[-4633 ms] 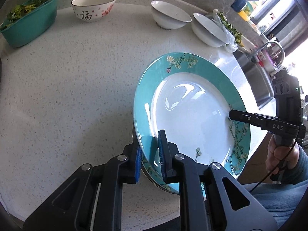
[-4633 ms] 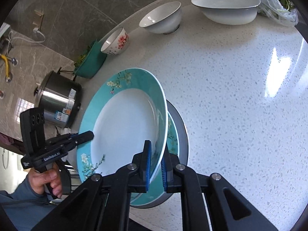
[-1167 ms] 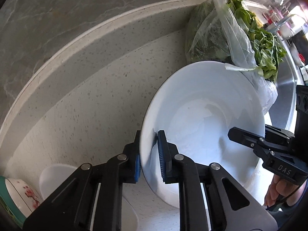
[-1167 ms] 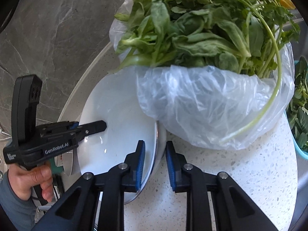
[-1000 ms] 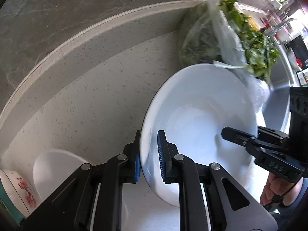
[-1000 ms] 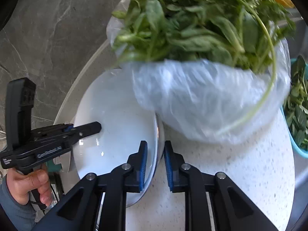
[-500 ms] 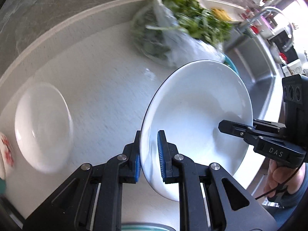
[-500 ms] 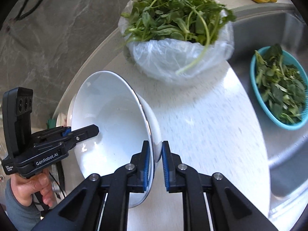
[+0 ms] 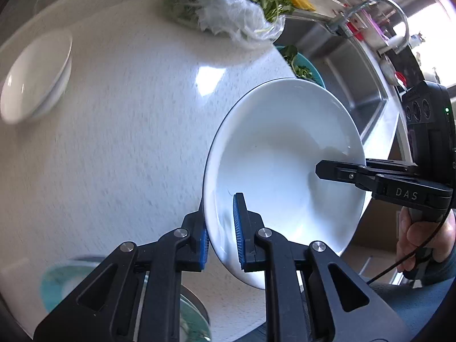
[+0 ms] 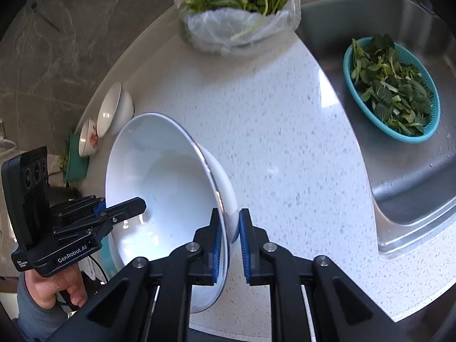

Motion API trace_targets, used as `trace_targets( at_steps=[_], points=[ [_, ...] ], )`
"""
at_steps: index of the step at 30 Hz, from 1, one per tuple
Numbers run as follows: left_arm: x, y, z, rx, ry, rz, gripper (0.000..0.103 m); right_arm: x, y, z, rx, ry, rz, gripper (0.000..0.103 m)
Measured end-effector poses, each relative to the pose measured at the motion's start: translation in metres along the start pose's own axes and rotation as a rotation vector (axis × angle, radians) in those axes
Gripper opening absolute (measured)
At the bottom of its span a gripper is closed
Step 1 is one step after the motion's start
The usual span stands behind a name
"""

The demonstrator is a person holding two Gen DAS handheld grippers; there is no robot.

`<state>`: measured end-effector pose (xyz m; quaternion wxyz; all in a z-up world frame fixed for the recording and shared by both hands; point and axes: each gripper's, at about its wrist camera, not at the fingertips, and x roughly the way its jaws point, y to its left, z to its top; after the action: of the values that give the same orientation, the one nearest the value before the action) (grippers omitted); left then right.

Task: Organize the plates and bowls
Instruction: 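Lift the large white bowl with both tools and carry it along the counter, then lower the large white bowl onto the counter and open both tools, then move both tools to the smaller white bowl and close on its rim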

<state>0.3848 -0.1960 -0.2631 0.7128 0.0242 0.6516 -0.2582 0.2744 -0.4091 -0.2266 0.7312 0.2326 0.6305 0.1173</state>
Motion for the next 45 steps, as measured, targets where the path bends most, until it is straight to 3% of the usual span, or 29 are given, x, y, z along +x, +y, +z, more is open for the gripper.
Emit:
trace_targets(
  at_steps=[8,16,25,26,28,29,30,31,33,36,38,40,42,45],
  points=[
    [0.029,-0.004,-0.029,-0.064,-0.009,0.033,0.013,0.015,-0.004,-0.007,-0.051,0.03,-0.037,0.015],
    [0.063,-0.011,-0.027,-0.073,0.001,0.074,0.013,0.03,-0.014,-0.01,-0.076,0.044,-0.034,0.014],
    [0.061,-0.011,-0.033,-0.098,-0.048,0.097,0.016,0.036,-0.017,-0.012,-0.106,0.043,-0.008,0.014],
    [0.059,-0.011,-0.035,-0.106,-0.057,0.087,0.02,0.035,-0.018,-0.013,-0.105,0.041,-0.001,0.015],
    [0.053,-0.01,-0.038,-0.113,-0.073,0.085,0.039,0.034,-0.018,-0.013,-0.103,0.035,0.01,0.018],
    [0.049,-0.01,-0.04,-0.114,-0.081,0.089,0.066,0.032,-0.017,-0.014,-0.106,0.027,0.011,0.02],
    [0.043,-0.011,-0.043,-0.114,-0.095,0.088,0.079,0.029,-0.018,-0.014,-0.109,0.019,0.02,0.027],
    [0.039,-0.011,-0.045,-0.114,-0.107,0.09,0.08,0.025,-0.017,-0.013,-0.113,0.01,0.033,0.044],
    [0.026,-0.011,-0.05,-0.119,-0.126,0.093,0.085,0.017,-0.016,-0.012,-0.126,-0.01,0.031,0.063],
    [0.0,-0.007,-0.056,-0.139,-0.172,0.078,0.099,0.001,-0.016,-0.007,-0.14,-0.052,0.028,0.065],
    [-0.031,0.001,-0.059,-0.151,-0.241,0.053,0.103,-0.015,-0.015,0.001,-0.137,-0.092,0.013,0.07],
    [-0.057,0.014,-0.056,-0.164,-0.301,0.053,0.103,-0.028,-0.009,0.011,-0.152,-0.133,0.022,0.081],
    [-0.085,0.037,-0.053,-0.188,-0.357,0.1,0.103,-0.039,0.007,0.025,-0.192,-0.172,0.031,0.09],
    [-0.121,0.079,-0.041,-0.215,-0.424,0.184,0.103,-0.048,0.046,0.051,-0.274,-0.205,0.074,0.094]
  ],
)
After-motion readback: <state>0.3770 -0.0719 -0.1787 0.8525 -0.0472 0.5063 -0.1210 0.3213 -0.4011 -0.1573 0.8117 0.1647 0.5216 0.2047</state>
